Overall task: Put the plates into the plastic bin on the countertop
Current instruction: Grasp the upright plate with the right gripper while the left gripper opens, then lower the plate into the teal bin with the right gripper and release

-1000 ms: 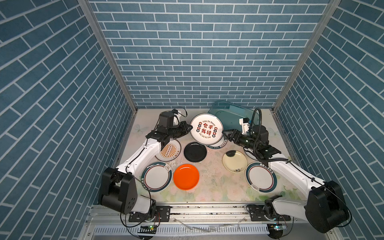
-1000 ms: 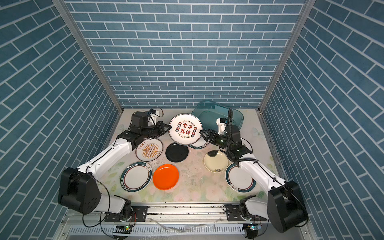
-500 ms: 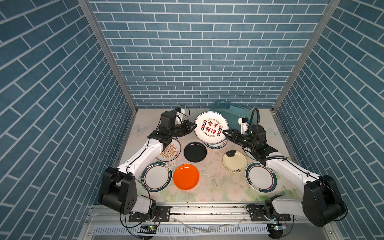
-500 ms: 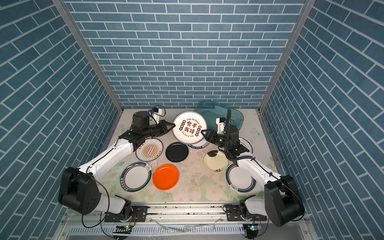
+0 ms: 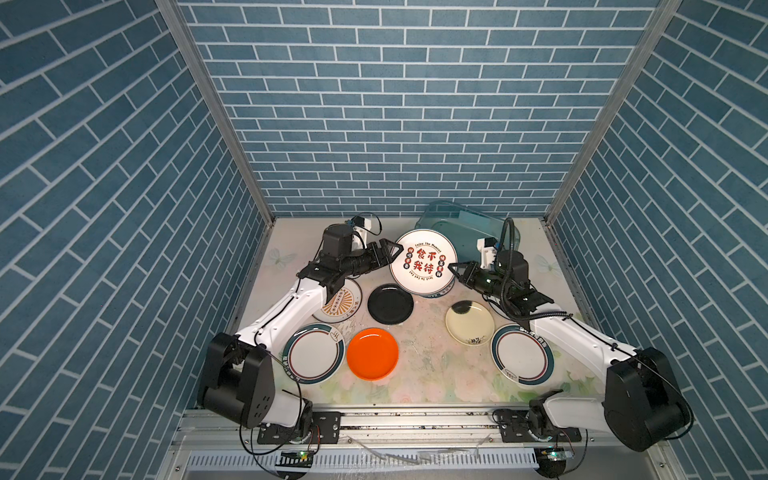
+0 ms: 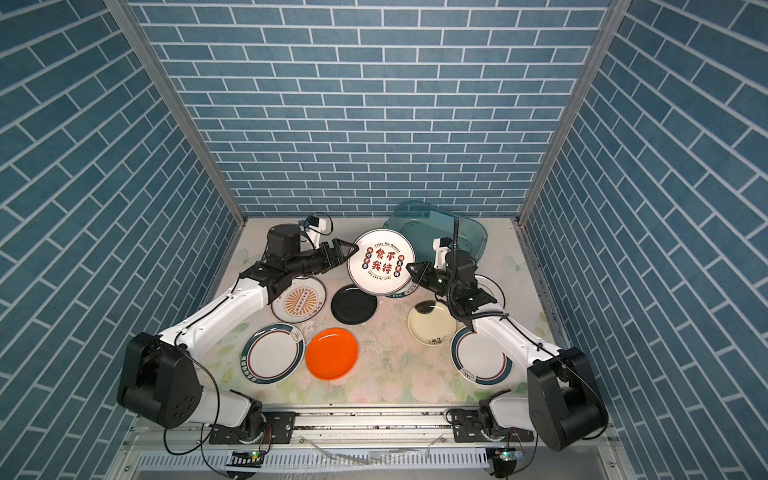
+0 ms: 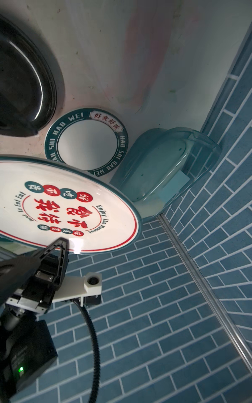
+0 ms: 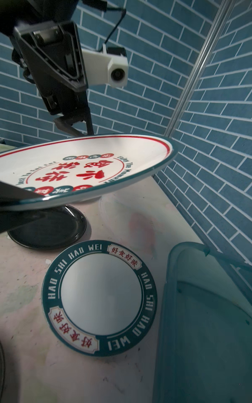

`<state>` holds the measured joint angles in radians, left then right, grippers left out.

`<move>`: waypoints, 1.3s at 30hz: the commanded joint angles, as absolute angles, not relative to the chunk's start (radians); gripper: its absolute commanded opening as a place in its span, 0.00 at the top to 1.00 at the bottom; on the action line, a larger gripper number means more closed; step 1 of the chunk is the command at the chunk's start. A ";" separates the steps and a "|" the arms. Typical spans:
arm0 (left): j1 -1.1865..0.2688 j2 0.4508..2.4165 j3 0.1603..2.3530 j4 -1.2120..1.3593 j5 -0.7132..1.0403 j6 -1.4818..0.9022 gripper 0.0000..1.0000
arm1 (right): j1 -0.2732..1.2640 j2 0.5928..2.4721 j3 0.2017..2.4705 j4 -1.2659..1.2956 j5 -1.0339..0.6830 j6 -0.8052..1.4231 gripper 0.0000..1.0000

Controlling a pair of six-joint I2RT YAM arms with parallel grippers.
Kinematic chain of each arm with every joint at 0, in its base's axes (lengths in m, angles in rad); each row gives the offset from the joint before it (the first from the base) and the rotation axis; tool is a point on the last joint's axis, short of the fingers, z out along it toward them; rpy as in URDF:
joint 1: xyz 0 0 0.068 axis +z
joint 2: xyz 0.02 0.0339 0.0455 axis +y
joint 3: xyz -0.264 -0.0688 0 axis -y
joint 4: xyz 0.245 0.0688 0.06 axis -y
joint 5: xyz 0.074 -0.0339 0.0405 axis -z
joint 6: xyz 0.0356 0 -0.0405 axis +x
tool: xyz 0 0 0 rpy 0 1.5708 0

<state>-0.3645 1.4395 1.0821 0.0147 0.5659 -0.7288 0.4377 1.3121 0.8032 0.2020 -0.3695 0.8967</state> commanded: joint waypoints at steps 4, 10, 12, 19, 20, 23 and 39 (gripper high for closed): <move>-0.364 1.349 1.066 -0.062 0.454 -0.619 0.00 | 0.402 1.356 1.036 -0.062 -0.207 0.772 1.00; -0.365 1.273 1.031 -0.099 0.383 -0.568 0.00 | 0.321 1.468 1.231 -0.225 -0.125 0.730 1.00; -0.365 1.255 1.023 -0.120 0.363 -0.552 0.00 | 0.295 1.524 1.306 -0.284 -0.074 0.713 1.00; -0.365 1.206 1.015 -0.225 0.279 -0.479 0.00 | 0.247 1.712 1.490 -0.342 0.020 0.698 1.00; -0.364 1.200 1.015 -0.242 0.265 -0.466 0.00 | 0.247 1.739 1.515 -0.342 0.021 0.698 1.00; -0.363 1.189 1.017 -0.272 0.234 -0.447 0.00 | 0.245 1.814 1.583 -0.351 0.035 0.705 1.00; -0.364 1.239 1.055 -0.321 0.187 -0.392 0.00 | 0.246 2.061 1.708 -0.282 0.039 0.765 1.00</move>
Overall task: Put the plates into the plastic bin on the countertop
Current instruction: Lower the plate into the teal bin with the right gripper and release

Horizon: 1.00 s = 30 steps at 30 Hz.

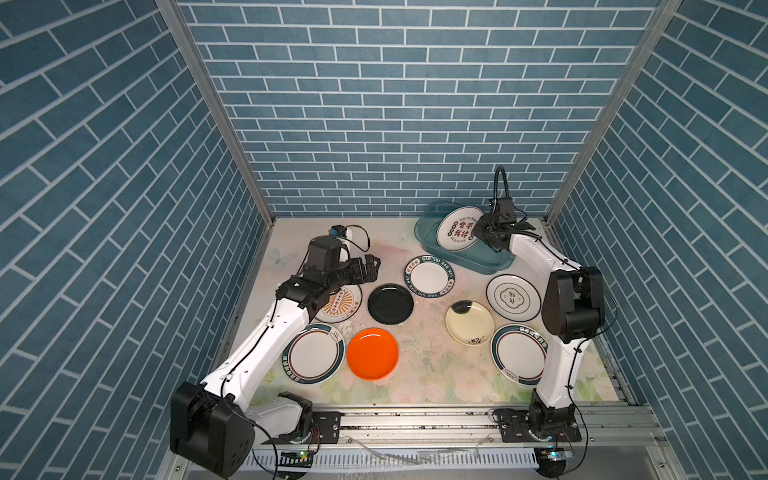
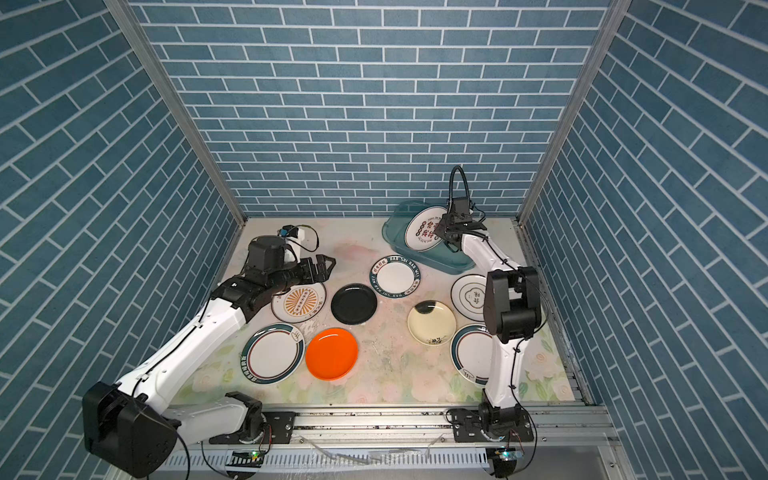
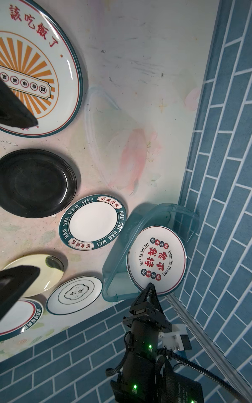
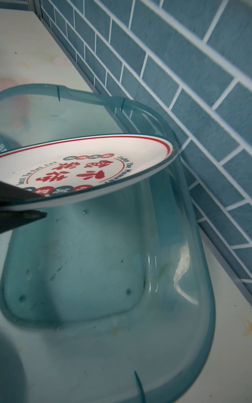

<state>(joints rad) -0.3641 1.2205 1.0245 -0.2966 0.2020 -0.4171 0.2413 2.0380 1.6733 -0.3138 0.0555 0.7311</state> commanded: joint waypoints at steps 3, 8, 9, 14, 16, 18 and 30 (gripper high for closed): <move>-0.363 1.255 1.058 -0.320 0.192 -0.388 0.00 | 0.242 2.092 1.729 -0.287 0.021 0.770 1.00; -0.363 1.270 1.060 -0.319 0.197 -0.388 0.01 | 0.235 2.133 1.752 -0.295 -0.032 0.792 1.00; -0.364 1.272 1.060 -0.318 0.198 -0.388 0.00 | 0.234 2.140 1.761 -0.309 -0.032 0.787 1.00; -0.362 1.274 1.057 -0.315 0.195 -0.389 0.00 | 0.232 2.145 1.770 -0.325 -0.053 0.759 0.58; -0.364 1.276 1.058 -0.313 0.196 -0.388 0.00 | 0.232 2.150 1.780 -0.332 -0.074 0.746 0.46; -0.362 1.278 1.058 -0.313 0.196 -0.393 0.01 | 0.230 2.153 1.797 -0.355 -0.081 0.737 0.37; -0.362 1.290 1.051 -0.297 0.200 -0.451 0.00 | 0.192 1.894 1.737 -0.502 -0.079 0.630 0.21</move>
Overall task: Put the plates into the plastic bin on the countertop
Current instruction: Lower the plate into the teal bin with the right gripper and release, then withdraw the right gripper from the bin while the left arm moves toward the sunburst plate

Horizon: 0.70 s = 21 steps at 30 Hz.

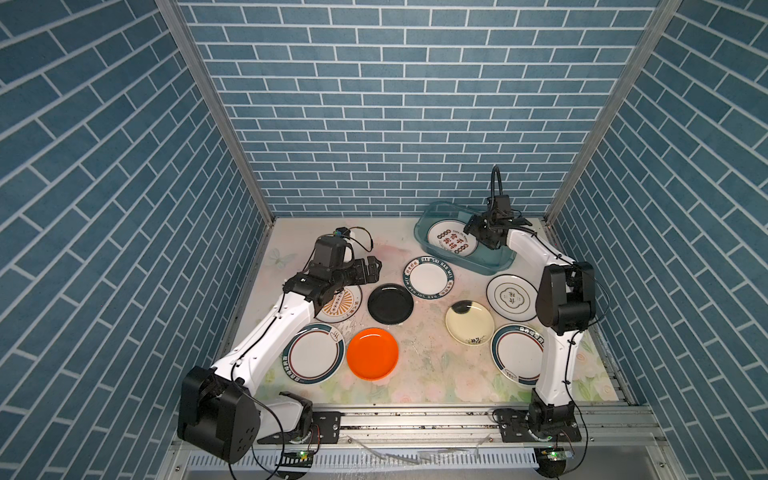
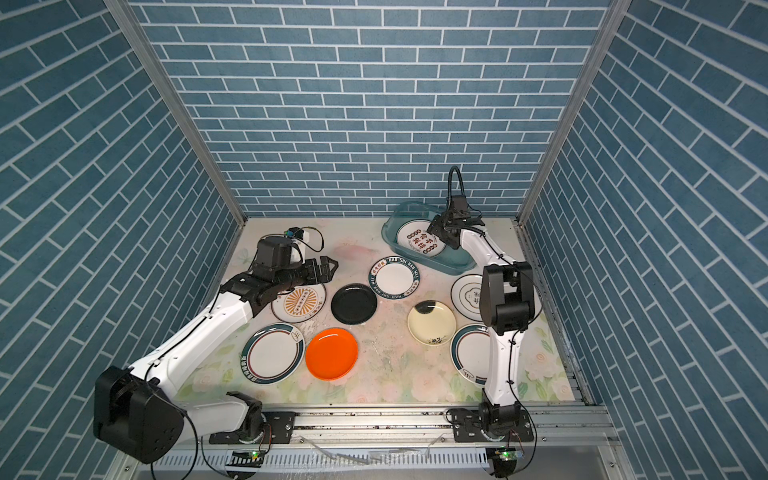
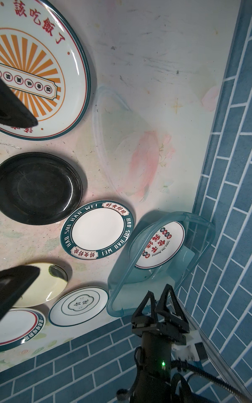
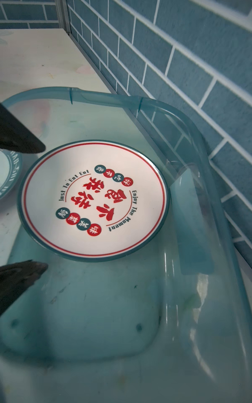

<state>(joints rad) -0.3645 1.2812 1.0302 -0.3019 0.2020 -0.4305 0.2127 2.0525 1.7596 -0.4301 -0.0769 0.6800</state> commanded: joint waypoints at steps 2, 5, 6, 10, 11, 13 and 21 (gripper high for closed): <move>-0.363 1.295 1.048 -0.290 0.209 -0.460 0.00 | 0.182 1.805 1.665 -0.509 -0.070 0.624 0.21; -0.363 1.301 1.039 -0.278 0.224 -0.470 0.00 | 0.158 1.659 1.530 -0.509 -0.075 0.629 0.20; -0.363 1.303 1.035 -0.275 0.225 -0.472 0.00 | 0.148 1.609 1.473 -0.511 -0.080 0.630 0.20; -0.363 1.302 1.017 -0.261 0.234 -0.480 0.00 | 0.108 1.433 1.287 -0.535 -0.081 0.635 0.20; -0.363 1.301 1.012 -0.258 0.236 -0.482 0.00 | 0.099 1.389 1.244 -0.550 -0.081 0.635 0.20; -0.363 1.301 1.001 -0.252 0.239 -0.488 0.00 | 0.084 1.313 1.163 -0.572 -0.081 0.635 0.20; -0.364 1.312 0.971 -0.241 0.250 -0.501 0.00 | 0.060 1.055 0.901 -0.562 -0.237 0.677 0.20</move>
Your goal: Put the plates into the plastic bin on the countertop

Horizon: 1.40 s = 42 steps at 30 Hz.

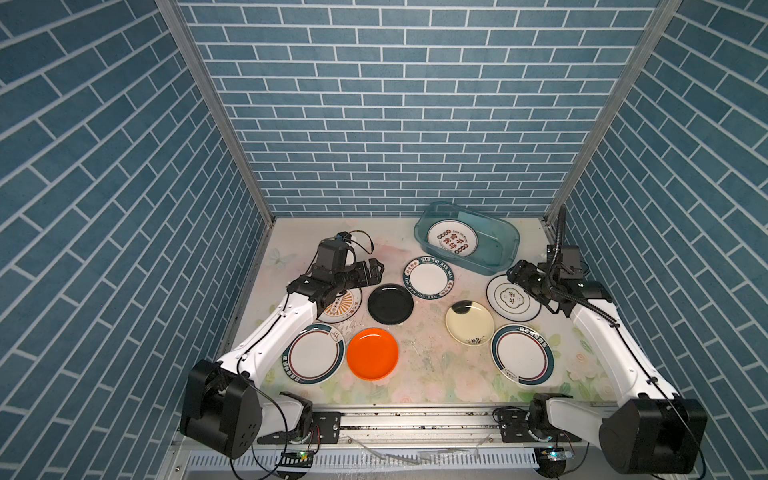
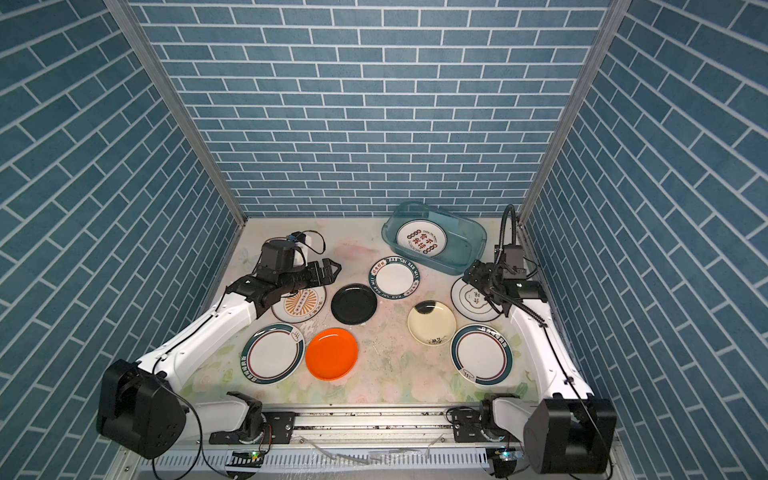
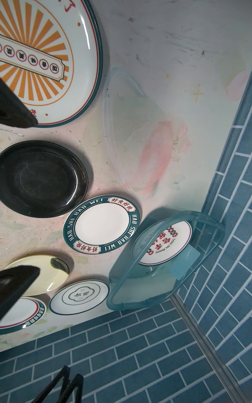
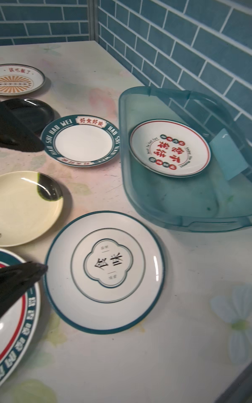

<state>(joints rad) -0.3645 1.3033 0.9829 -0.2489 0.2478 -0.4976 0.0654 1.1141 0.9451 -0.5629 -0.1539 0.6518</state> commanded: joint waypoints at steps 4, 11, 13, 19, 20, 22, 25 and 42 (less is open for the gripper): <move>-0.363 1.314 0.966 -0.258 0.237 -0.500 0.00 | 0.061 1.004 0.831 -0.509 -0.307 0.702 0.20; -0.334 1.238 0.955 -0.409 0.063 -0.561 0.01 | 0.060 1.009 0.820 -0.433 -0.416 0.709 0.20; -0.316 1.208 0.948 -0.480 -0.016 -0.574 0.00 | 0.060 1.018 0.830 -0.416 -0.443 0.709 0.20; -0.167 1.095 0.844 -0.677 -0.207 -0.649 0.00 | 0.061 1.025 0.842 -0.381 -0.496 0.701 0.20; -0.120 1.061 0.801 -0.675 -0.178 -0.664 0.00 | 0.060 1.026 0.844 -0.382 -0.502 0.699 0.20; -0.047 1.000 0.729 -0.668 -0.133 -0.695 0.00 | 0.061 1.027 0.850 -0.377 -0.519 0.692 0.20; 0.015 0.938 0.658 -0.693 -0.118 -0.729 0.00 | 0.060 1.029 0.858 -0.368 -0.554 0.683 0.20; 0.017 1.102 0.596 -0.618 -0.138 -0.734 0.00 | 0.060 1.077 0.871 -0.384 -0.580 0.615 0.20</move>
